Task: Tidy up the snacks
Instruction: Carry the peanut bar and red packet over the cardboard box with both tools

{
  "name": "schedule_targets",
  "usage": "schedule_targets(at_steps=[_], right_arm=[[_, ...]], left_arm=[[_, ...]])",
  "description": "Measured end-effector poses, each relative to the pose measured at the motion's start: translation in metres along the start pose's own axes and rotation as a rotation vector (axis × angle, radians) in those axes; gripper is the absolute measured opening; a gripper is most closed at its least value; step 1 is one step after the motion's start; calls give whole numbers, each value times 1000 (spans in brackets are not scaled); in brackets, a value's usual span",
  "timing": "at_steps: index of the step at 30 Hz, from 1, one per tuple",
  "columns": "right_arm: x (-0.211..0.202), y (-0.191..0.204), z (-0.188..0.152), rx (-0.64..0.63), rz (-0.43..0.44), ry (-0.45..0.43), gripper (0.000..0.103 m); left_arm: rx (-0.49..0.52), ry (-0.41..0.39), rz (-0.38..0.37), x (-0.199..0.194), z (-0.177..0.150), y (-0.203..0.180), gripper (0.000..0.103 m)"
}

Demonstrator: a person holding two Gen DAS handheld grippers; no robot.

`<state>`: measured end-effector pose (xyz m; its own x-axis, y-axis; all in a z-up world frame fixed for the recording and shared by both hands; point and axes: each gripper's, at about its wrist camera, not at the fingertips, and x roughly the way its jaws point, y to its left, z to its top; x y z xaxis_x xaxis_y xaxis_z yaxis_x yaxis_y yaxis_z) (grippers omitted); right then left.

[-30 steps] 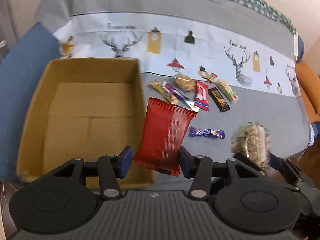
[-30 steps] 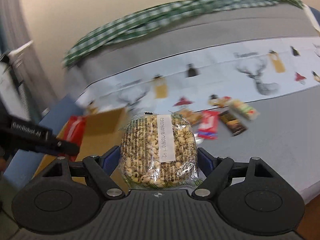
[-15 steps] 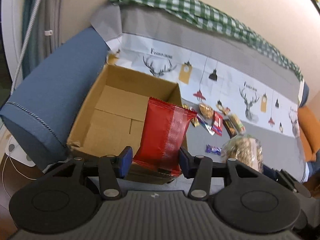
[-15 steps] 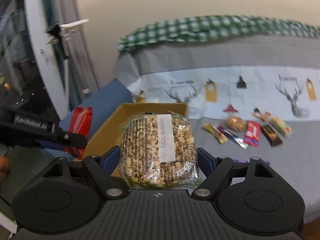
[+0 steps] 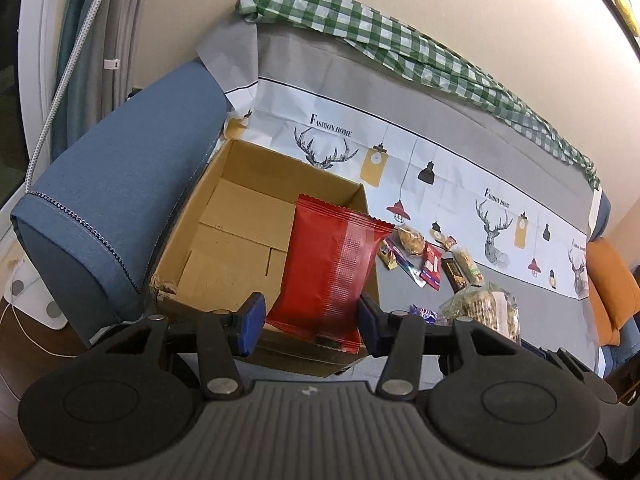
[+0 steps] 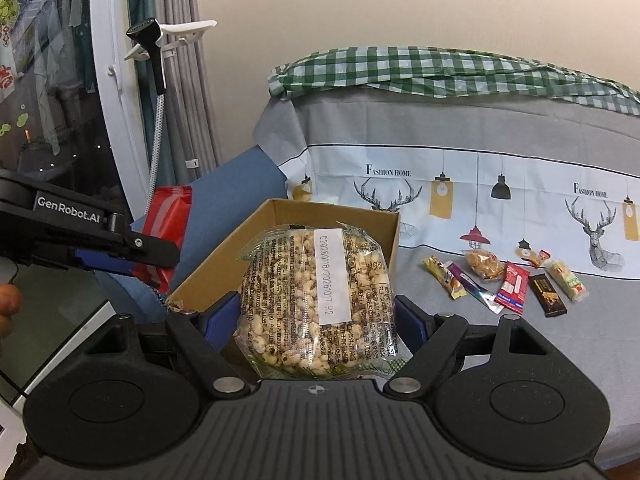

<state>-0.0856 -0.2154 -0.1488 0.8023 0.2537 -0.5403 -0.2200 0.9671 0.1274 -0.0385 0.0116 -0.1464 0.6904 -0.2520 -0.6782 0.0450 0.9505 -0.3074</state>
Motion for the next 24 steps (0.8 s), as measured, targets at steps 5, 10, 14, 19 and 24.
schedule_targets(at_steps=[5,10,14,19,24], right_arm=[[8,0,0,-1,-13,22,82],[16,3,3,-22,-22,30,82],[22,7,8,-19,-22,27,82],[39,7,16,-17,-13,33,82],[68,5,26,-31,-18,49,82]], left_arm=[[-16,12,4,10,5,8,54],[-9,10,25,18,13,10,54],[1,16,39,27,20,11,54],[14,25,71,43,31,14,54],[51,34,105,65,46,16,54]])
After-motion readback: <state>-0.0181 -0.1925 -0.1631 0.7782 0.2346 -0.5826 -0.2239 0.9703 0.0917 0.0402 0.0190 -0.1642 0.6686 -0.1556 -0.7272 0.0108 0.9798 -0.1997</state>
